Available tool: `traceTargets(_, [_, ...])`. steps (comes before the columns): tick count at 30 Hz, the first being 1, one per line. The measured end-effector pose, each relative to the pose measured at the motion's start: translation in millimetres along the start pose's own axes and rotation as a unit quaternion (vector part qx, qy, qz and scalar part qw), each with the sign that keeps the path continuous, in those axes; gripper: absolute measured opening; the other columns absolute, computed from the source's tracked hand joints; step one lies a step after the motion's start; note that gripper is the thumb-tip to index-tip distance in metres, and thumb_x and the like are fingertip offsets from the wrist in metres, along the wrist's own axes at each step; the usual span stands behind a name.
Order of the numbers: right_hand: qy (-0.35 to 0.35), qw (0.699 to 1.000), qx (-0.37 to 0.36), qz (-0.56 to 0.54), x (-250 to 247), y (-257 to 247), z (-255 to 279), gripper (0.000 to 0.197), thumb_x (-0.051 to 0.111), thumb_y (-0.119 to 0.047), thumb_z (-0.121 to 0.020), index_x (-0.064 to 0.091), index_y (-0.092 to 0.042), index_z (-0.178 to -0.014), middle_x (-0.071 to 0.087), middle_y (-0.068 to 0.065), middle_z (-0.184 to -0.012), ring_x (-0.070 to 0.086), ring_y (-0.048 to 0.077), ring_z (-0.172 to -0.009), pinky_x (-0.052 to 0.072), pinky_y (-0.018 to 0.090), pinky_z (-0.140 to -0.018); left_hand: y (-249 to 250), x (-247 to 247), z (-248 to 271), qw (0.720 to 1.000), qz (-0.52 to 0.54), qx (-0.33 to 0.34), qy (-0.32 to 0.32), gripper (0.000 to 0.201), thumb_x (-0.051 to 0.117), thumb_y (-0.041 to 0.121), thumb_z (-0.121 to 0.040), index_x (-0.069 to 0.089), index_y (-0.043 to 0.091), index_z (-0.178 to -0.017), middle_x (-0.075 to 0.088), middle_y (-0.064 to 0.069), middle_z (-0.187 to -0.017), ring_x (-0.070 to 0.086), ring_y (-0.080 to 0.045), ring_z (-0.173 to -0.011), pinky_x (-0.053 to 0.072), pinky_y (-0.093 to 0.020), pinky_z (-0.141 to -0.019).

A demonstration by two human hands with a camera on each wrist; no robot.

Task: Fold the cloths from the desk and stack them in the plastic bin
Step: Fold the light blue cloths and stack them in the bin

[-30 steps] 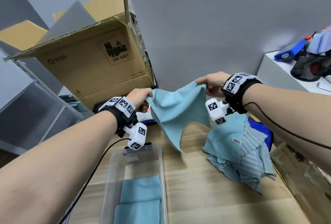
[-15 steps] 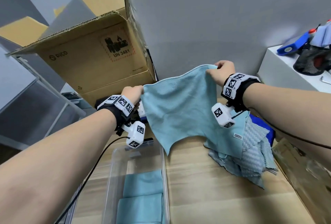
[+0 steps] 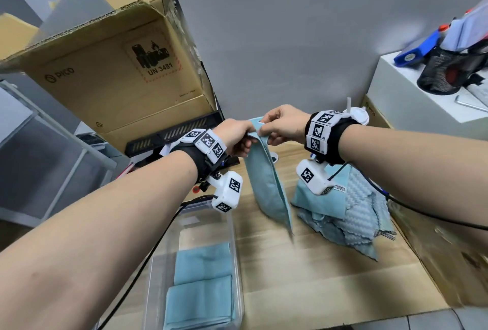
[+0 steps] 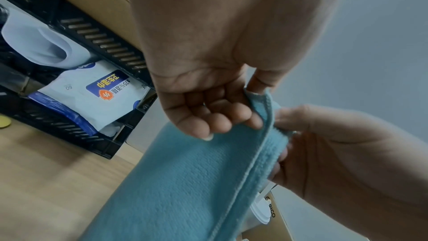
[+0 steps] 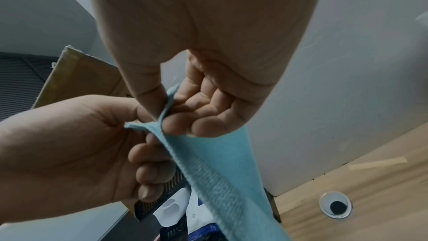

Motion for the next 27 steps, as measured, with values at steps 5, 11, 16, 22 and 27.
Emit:
traceTargets(5, [0.011,0.999,-0.028,0.033,-8,2,3,0.005,0.076,-0.01,-0.079,0.073,-0.013,-0.076,0.063,0.006,-0.067,0.059,0.014,-0.06,0.056,0.029,-0.067,-3,7,-2,1.0,0.001,-0.008,-0.024,0.033,0.047,0.018,-0.095,0.061,0.005,-0.068,0.046,-0.002,-0.05,0.044,-0.017,-0.049,0.043,-0.025,-0.053])
traceTargets(11, [-0.056,0.982,-0.088,0.155,-2,-1,13,0.021,0.086,-0.026,-0.071,0.077,-0.014,-0.087,0.055,-0.013,-0.054,0.047,0.003,-0.054,0.042,0.015,-0.055,-4,12,-1,0.999,0.042,-0.027,-0.015,0.029,0.046,0.018,-0.098,0.062,0.004,-0.079,0.058,-0.009,-0.06,0.054,-0.021,-0.054,0.052,-0.032,-0.061])
traceTargets(16, [-0.008,0.968,-0.122,0.22,-4,4,7,0.012,0.076,-0.023,-0.081,0.075,-0.012,-0.078,0.05,-0.012,-0.047,0.039,0.001,-0.046,0.034,0.016,-0.052,-5,15,5,0.993,0.034,-0.039,-0.107,0.039,0.038,0.026,-0.091,0.067,0.0,-0.085,0.067,-0.014,-0.074,0.062,-0.024,-0.06,0.052,-0.032,-0.069])
traceTargets(22, [-0.026,0.969,-0.101,0.225,-10,-1,4,0.011,0.066,-0.02,-0.089,0.076,-0.017,-0.093,0.066,-0.003,-0.073,0.054,0.008,-0.059,0.05,0.023,-0.065,-1,-21,-7,0.979,-0.059,0.15,0.122,0.012,0.051,0.023,-0.07,0.059,0.014,-0.067,0.056,-0.003,-0.064,0.045,-0.02,-0.056,0.039,-0.031,-0.06])
traceTargets(27, [-0.105,0.973,-0.056,0.197,-8,-6,7,0.017,0.063,-0.011,-0.087,0.07,-0.021,-0.076,0.06,-0.001,-0.073,0.055,0.009,-0.066,0.05,0.022,-0.065,-13,-9,-14,0.912,-0.337,0.229,0.037,0.047,0.055,0.002,-0.077,0.066,0.025,-0.116,0.046,-0.003,-0.126,0.035,-0.022,-0.118,0.027,-0.022,-0.098])
Point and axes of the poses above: each hand's wrist, its own z-axis away from the middle knuckle, its own x-axis out of the palm, y = z × x, the point moved 5 cm from there along -z, towards the middle knuckle
